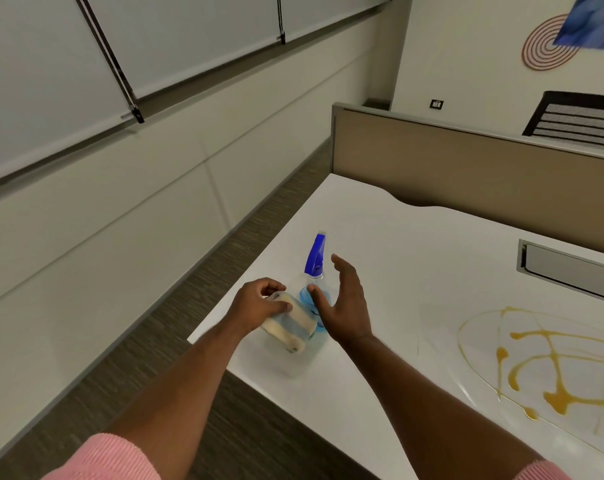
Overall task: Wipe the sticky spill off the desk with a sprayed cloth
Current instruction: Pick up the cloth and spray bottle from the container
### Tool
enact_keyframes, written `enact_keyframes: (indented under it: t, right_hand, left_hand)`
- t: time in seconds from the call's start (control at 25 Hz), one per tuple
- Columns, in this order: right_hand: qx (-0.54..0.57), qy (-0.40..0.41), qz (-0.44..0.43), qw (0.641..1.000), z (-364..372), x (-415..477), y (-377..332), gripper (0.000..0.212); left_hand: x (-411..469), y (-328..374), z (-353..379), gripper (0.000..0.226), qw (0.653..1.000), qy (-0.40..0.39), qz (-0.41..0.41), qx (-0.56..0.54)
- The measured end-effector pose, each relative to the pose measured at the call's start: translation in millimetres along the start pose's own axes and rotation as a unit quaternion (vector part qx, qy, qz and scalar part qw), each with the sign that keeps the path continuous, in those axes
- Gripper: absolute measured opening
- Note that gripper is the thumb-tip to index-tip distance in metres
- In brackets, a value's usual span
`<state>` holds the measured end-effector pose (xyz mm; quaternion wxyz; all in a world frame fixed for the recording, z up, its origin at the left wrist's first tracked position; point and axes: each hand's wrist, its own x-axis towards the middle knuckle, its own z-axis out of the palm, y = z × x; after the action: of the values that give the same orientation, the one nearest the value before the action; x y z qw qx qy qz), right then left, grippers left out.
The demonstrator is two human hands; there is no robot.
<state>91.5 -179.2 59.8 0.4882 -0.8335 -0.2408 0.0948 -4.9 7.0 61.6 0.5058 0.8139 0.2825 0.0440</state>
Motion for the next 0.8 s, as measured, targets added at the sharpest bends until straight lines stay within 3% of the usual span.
enact_keyframes:
  t: [0.32,0.56,0.8]
  right_hand:
    - [0.058,-0.028,0.048,0.997,18.4,38.6,-20.8,0.087]
    - [0.091,0.009,0.031,0.995,23.1,41.0,-30.1,0.033]
    - [0.106,0.026,0.004,0.994,20.2,32.6,-37.5,0.023]
  left_hand:
    - [9.7,12.0,-19.7,0.031,0.987,0.029,-0.015,-0.157]
    - [14.8,29.6,-32.6,0.031,0.966,0.052,-0.01,-0.253]
    - [16.6,62.8,-40.5,0.032,0.958,0.069,0.046,-0.276]
